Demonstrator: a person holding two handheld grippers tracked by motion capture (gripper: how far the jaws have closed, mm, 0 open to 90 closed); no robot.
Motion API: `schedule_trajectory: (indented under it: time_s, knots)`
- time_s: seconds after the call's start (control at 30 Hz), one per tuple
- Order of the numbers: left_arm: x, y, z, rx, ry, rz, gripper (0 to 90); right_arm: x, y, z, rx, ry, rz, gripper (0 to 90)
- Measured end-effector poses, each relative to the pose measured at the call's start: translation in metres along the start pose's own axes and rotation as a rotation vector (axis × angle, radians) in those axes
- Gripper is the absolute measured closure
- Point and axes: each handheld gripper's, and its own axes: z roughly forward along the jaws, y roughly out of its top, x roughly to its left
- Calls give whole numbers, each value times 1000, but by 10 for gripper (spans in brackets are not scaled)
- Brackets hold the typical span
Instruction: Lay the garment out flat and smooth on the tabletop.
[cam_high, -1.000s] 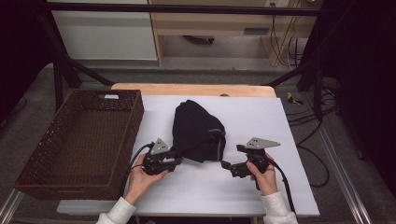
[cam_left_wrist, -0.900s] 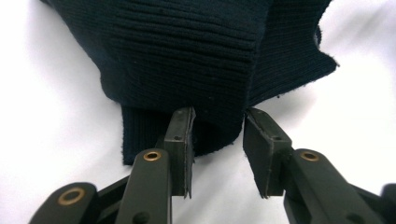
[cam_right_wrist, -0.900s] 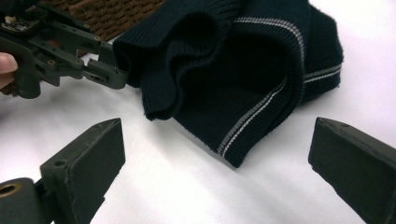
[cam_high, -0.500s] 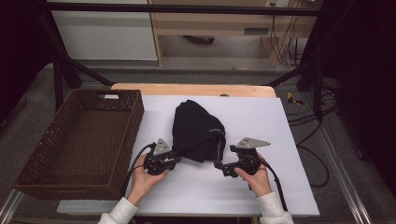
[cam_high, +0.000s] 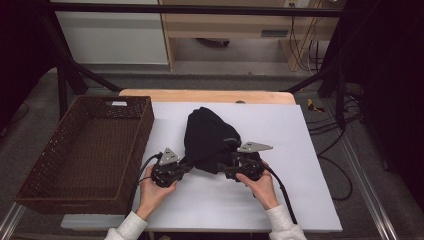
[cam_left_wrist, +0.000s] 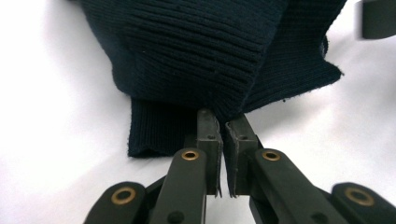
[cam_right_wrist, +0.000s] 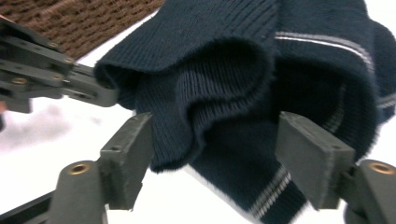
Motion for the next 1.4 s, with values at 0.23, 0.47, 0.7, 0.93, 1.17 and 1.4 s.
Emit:
schedule_trajectory:
  time_s: [0.23,0.47,0.7,0.93,1.17,1.4]
  knots:
    - [7,1,-9,-16,1,-27,862,5,8,15,-15,-33,-27,450]
    - [7,1,-11,-13,4,-37,862,3,8,16,-26,-28,6,696]
    - [6,7,-23,-40,-11,-40,864,-2,14,-6,-32,15,49,824]
    - [0,17,-42,-87,-40,-40,863,-7,23,-44,-70,11,45,839]
    - [-10,24,-54,-110,-64,-22,864,-7,30,-75,-99,-3,23,843]
    - [-22,21,-51,-88,-92,-18,864,-7,16,-97,-76,-57,19,845]
